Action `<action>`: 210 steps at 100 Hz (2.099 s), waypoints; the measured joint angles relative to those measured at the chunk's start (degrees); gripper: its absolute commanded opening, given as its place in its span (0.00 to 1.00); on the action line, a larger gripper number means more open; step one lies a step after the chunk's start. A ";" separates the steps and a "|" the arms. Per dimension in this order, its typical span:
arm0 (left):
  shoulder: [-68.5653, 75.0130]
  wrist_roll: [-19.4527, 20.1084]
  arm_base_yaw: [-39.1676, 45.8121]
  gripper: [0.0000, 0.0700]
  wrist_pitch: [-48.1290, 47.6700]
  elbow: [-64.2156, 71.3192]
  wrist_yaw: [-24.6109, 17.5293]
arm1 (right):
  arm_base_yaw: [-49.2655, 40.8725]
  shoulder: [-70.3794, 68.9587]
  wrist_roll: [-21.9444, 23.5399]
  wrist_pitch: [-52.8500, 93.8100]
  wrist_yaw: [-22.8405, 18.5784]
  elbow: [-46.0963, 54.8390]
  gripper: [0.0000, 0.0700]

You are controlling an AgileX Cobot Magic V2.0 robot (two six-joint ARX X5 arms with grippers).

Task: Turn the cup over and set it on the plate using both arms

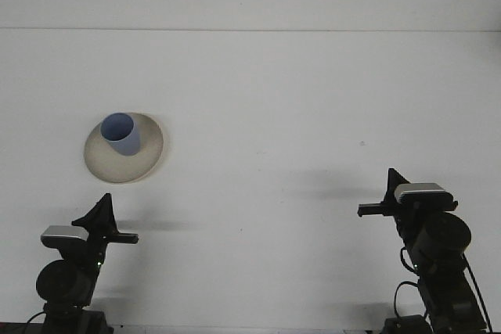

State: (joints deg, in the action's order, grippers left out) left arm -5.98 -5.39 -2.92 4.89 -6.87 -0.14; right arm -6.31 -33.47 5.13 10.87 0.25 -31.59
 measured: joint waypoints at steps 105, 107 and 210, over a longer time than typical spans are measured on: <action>5.73 0.09 0.00 0.02 3.56 4.92 -0.02 | 0.00 -0.04 0.00 -1.16 0.00 0.00 0.00; 5.73 0.09 0.00 0.02 3.54 4.92 -0.02 | 0.00 -0.04 -0.02 -1.16 0.00 0.00 0.00; 5.73 0.09 0.00 0.02 3.56 4.92 -0.02 | 1.07 23.63 -0.04 -7.69 1.27 18.14 0.00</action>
State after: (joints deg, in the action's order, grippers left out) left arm -0.25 -5.30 -2.92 8.45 -1.96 -0.16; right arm -5.23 -9.85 5.08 3.18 1.52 -13.45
